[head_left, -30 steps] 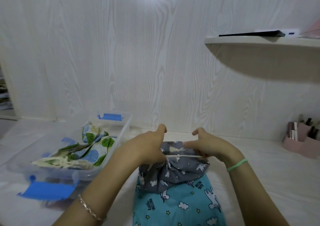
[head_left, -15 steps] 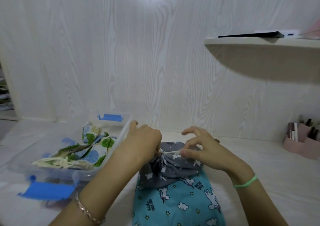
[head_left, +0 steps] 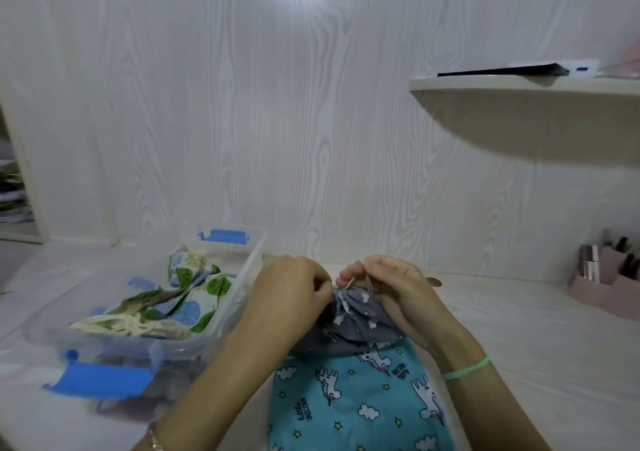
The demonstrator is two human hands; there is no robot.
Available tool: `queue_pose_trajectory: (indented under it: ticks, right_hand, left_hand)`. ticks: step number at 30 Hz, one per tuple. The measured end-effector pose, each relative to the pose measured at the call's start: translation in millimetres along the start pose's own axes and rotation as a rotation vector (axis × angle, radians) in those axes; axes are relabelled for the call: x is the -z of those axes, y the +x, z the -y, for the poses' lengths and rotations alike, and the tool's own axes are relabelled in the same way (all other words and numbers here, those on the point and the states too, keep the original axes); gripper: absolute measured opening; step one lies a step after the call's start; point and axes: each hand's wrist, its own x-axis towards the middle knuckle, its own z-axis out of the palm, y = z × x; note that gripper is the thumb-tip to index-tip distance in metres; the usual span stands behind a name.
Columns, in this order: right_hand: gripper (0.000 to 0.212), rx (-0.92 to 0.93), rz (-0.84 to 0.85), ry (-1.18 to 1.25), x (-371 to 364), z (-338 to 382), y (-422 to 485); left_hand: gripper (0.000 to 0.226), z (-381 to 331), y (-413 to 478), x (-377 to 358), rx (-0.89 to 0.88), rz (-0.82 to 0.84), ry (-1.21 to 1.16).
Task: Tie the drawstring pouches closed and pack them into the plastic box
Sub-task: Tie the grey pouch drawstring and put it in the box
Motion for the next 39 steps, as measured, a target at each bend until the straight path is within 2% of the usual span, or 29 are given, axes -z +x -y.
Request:
queue_pose_trajectory:
  ticks: [3, 7, 10, 14, 19, 24, 27, 30, 32, 39]
  right_hand:
    - [0.022, -0.012, -0.088, -0.074, -3.0, -4.4, 2.1]
    - [0.025, -0.045, -0.09, -0.032, -4.6, -6.2, 4.2]
    - [0.025, -0.053, -0.098, -0.055, -2.9, -7.6, 2.9]
    - [0.025, -0.044, -0.231, -0.101, -3.3, -9.8, 2.2]
    - [0.016, -0.062, -0.255, -0.011, 0.2, -7.8, 3.5]
    - [0.015, -0.12, -0.353, -0.02, 0.6, -8.9, 5.1]
    - [0.013, -0.155, -0.312, -0.057, -0.3, -7.5, 6.7]
    - [0.014, -0.157, -0.258, -0.353, -0.4, -3.5, 6.1]
    - [0.011, -0.145, -0.217, -0.535, -2.0, -0.6, 5.4]
    - [0.021, -0.128, -0.054, -0.723, 0.9, 0.2, 7.2]
  left_hand:
    - [0.017, 0.2, -4.0, -11.8, 0.122, -0.047, -0.24]
    - [0.011, -3.6, -8.0, -24.3, 0.245, -0.103, -0.574]
    - [0.01, -4.4, -6.3, -30.5, 0.29, -0.098, -0.726]
    - [0.013, -5.9, -5.2, -36.6, 0.395, -0.107, -0.965]
    - [0.029, -9.7, -8.5, -35.0, 0.563, -0.11, -1.269]
    - [0.039, -10.1, -11.0, -35.9, 0.722, -0.029, -1.603]
    - [0.034, -9.8, -11.7, -38.3, 0.722, -0.033, -1.628]
    - [0.029, -6.4, -10.7, -42.3, 0.628, -0.05, -1.616]
    - [0.027, -3.5, -9.9, -45.0, 0.52, -0.083, -1.503]
    - [0.023, -0.4, -7.2, -44.8, 0.237, -0.072, -1.218]
